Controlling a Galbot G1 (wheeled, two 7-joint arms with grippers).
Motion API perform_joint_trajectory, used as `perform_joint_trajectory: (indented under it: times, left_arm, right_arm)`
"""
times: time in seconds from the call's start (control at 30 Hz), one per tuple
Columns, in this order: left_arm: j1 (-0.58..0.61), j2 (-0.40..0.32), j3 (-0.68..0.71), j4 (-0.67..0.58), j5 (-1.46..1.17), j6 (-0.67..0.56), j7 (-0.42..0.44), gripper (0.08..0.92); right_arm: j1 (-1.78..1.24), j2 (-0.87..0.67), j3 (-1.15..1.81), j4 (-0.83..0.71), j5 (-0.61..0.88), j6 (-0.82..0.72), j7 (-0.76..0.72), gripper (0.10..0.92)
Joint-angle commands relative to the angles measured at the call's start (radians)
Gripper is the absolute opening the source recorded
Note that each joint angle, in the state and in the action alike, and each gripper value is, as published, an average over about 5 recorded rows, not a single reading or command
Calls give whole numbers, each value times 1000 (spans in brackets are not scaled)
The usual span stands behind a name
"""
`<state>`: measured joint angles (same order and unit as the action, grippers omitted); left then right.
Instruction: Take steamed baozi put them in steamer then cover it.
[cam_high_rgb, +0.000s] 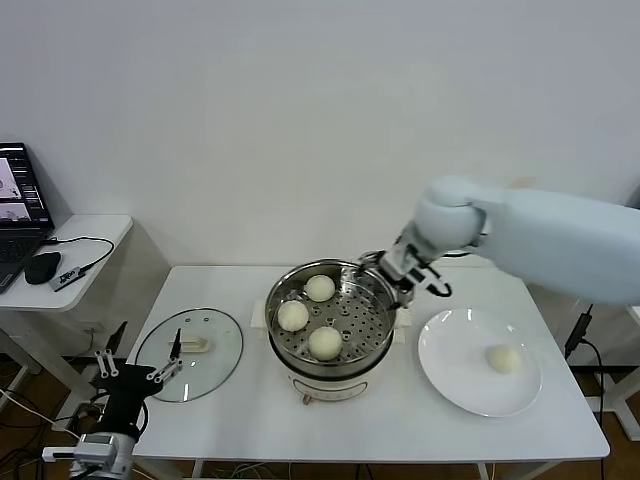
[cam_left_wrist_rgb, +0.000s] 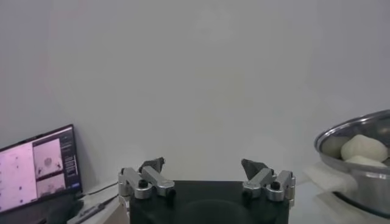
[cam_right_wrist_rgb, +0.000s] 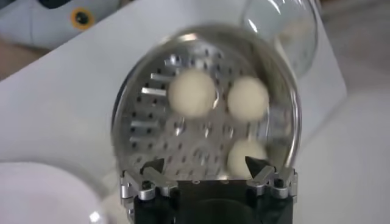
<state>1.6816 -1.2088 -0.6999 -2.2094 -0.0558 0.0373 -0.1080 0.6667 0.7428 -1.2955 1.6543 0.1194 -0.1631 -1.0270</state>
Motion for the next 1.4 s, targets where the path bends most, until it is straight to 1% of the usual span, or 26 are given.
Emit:
perform_joint_trajectory:
  times: [0.03, 0.17, 0.33, 0.5, 0.67, 1.0, 1.4]
  left_arm:
    - [0, 7, 19, 1, 2, 0, 0, 823]
    - [3, 14, 28, -2, 5, 0, 0, 823]
    - [7, 14, 39, -3, 13, -1, 0, 823]
    - [15, 3, 54, -7, 25, -1, -1, 823]
    - [25, -1, 54, -9, 33, -1, -1, 823]
    - [47, -4, 29, -6, 37, -1, -2, 823]
    - [56, -9, 8, -3, 34, -1, -2, 823]
  right_arm:
    - [-202, -392, 186, 34, -19, -188, -40, 823]
    - [-421, -493, 361, 30, -90, -165, -53, 823]
    - [-562, -541, 434, -11, -192, -130, -51, 823]
    - [-799, -514, 644, -119, -245, -88, -49, 823]
    - [-955, -431, 797, -217, -284, -50, -54, 823]
    - [-993, -278, 836, -372, -357, 3, -65, 823]
    - [-952, -175, 802, -479, -381, 22, -53, 823]
